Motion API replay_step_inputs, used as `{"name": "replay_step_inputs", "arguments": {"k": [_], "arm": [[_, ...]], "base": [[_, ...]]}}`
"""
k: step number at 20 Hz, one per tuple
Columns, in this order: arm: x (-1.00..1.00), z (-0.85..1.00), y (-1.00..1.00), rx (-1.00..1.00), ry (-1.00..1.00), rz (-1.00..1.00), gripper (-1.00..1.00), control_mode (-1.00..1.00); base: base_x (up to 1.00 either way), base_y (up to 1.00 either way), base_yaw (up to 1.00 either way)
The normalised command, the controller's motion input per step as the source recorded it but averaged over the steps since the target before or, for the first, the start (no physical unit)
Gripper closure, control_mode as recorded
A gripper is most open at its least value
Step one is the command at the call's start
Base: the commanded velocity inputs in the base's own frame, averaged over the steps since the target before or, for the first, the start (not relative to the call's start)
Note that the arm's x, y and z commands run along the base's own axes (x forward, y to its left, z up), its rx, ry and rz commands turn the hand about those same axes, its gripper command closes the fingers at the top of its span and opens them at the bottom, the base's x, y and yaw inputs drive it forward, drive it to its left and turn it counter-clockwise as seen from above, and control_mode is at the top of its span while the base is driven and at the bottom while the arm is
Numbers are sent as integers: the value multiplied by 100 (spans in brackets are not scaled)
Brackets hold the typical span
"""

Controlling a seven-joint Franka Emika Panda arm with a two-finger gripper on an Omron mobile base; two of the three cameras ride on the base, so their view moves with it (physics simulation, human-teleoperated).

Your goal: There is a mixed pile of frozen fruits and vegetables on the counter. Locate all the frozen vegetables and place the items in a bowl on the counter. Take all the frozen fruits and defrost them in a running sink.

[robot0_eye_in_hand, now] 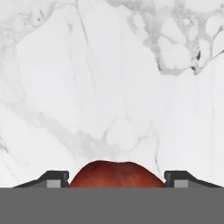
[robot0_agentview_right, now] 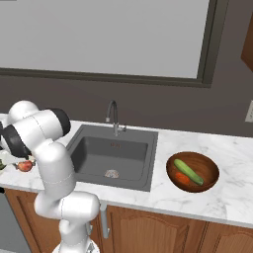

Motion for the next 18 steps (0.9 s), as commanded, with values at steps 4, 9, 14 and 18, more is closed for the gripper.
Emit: {"name": "replay_step_inputs", "arguments": {"k": [4, 9, 14, 18], "arm": [[0, -2, -2, 0, 0, -1, 100, -100], [-7, 37, -32, 1, -6, -3, 100, -100], [0, 44, -48, 1, -8, -11, 100, -100], [3, 39, -41, -3, -7, -15, 100, -100]], "base": [[0, 0, 0], [0, 0, 0], [0, 0, 0], [0, 0, 0]]}}
